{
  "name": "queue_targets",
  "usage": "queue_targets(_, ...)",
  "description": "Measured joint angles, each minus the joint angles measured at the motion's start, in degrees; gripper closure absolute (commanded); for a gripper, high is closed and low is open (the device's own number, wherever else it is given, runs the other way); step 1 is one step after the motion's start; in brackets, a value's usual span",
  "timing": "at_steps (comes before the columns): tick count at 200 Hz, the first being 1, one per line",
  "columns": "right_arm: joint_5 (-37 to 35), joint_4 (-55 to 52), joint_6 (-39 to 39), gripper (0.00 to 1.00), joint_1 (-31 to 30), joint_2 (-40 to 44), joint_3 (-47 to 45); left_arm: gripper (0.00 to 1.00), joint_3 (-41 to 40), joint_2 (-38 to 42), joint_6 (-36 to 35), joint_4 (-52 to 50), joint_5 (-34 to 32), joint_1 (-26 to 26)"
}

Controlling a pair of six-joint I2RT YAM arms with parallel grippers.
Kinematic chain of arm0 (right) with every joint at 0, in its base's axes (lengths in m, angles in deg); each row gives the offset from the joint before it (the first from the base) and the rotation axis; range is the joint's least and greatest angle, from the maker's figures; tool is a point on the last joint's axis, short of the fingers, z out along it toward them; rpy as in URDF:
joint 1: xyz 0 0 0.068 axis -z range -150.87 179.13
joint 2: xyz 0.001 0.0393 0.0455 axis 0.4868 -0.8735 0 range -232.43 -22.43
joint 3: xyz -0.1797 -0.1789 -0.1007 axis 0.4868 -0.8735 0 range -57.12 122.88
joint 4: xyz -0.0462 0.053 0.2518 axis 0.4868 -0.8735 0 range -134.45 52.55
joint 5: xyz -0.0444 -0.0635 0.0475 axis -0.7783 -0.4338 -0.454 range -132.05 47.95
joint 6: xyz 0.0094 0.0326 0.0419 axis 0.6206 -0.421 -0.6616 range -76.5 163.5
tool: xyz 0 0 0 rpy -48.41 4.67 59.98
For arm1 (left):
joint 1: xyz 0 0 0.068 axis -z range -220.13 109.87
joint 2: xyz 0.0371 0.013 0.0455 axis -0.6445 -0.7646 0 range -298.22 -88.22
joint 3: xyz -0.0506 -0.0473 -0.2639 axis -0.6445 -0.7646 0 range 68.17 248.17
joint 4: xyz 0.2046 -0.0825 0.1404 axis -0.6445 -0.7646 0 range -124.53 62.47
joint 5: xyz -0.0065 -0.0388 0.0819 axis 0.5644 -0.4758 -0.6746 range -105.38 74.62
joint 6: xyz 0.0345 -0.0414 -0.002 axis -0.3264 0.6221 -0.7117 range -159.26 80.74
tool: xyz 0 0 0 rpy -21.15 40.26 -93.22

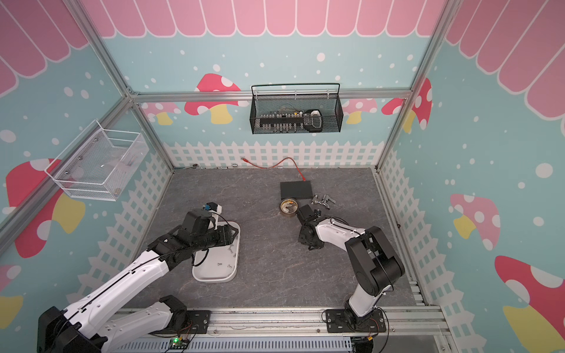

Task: Put the screws on the desktop into the storage box
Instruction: Pick up the screw from the center of the board.

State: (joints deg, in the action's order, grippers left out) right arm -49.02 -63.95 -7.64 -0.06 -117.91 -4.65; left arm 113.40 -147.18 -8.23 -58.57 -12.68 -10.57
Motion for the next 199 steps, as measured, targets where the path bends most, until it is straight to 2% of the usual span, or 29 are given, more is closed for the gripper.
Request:
queue_targets(98,1.0,1.2,1.9,0.93,-0.3,0.3,-0.5,0.40,0.0,-0.1,0.0,0.0,-0.9,0.9)
queue_targets(199,5.1,-1.0,5.1,0.96,-0.9,4.6,-1.9,0.40,0.0,-0.1,0.0,-0.1,-1.6,1.3)
